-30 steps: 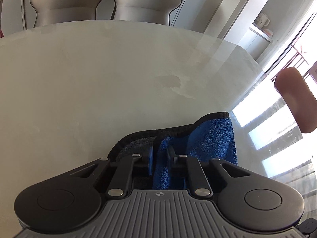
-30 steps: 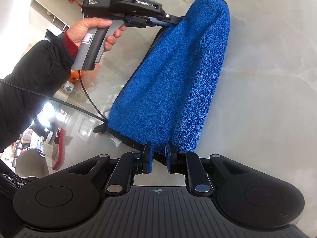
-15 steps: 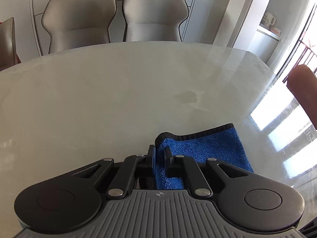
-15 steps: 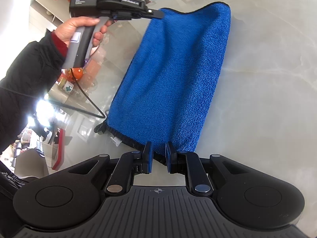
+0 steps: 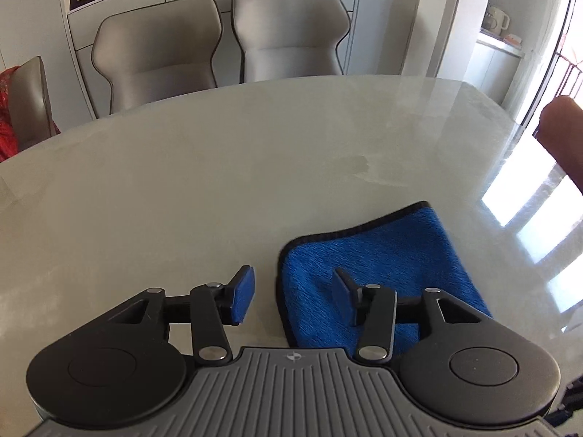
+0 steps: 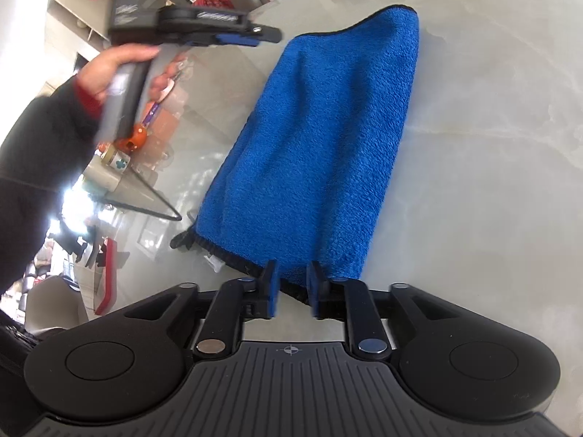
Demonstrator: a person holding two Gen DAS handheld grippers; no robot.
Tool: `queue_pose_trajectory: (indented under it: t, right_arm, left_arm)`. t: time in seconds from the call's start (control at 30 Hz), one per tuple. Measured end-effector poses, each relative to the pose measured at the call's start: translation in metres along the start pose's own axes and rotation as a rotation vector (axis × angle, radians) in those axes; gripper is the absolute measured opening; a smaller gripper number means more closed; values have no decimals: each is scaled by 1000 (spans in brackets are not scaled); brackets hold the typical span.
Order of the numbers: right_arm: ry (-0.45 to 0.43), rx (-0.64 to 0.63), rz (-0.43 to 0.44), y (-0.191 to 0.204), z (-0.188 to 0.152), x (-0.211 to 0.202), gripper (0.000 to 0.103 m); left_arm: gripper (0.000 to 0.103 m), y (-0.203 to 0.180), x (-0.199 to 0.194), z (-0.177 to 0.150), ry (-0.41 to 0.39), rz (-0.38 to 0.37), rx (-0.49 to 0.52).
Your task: Fold towel
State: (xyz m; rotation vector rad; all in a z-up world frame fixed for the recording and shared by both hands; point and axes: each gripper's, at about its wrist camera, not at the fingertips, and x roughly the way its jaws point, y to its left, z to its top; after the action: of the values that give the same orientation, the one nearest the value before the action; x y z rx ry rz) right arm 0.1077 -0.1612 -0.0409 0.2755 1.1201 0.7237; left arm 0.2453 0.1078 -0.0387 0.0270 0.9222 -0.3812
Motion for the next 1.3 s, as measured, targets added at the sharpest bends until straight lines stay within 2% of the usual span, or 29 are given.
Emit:
queue_pose_trajectory:
  t: [0.07, 0.23, 0.3, 0.5, 0.6, 0.7, 0.77, 0.97, 1.17, 1.3]
  right_arm:
    - [-24, -32, -17, 5, 2, -2, 28]
    - [-14, -47, -23, 5, 7, 4, 28]
    - [21, -65, -46, 5, 5, 9, 28]
    - [39, -122, -92, 4, -5, 6, 28]
    - [48, -251, -126, 13, -10, 3, 28]
    - [65, -472, -175, 29, -15, -2, 29]
    - [80, -539, -186, 32, -17, -5, 29]
    - [107, -644, -173, 32, -20, -9, 29]
    - [166, -775, -200, 43, -20, 3, 34]
    - [198, -804, -231, 46, -22, 15, 35]
  left_arm:
    - [52, -15, -9, -24, 29, -101, -17]
    - [52, -37, 3, -70, 150, -190, -75]
    - [52, -41, 6, -83, 194, -173, -104]
    - [52, -44, -16, -104, 194, -102, -63]
    - [52, -56, -31, -115, 171, -45, 47]
    - [57, -67, -47, -130, 148, -48, 158]
    - [58, -72, -54, -137, 142, -61, 201]
    - [59, -79, -71, -163, 137, -57, 368]
    - [59, -84, -70, -171, 145, -51, 422]
    - [61, -86, -62, -168, 144, -46, 447]
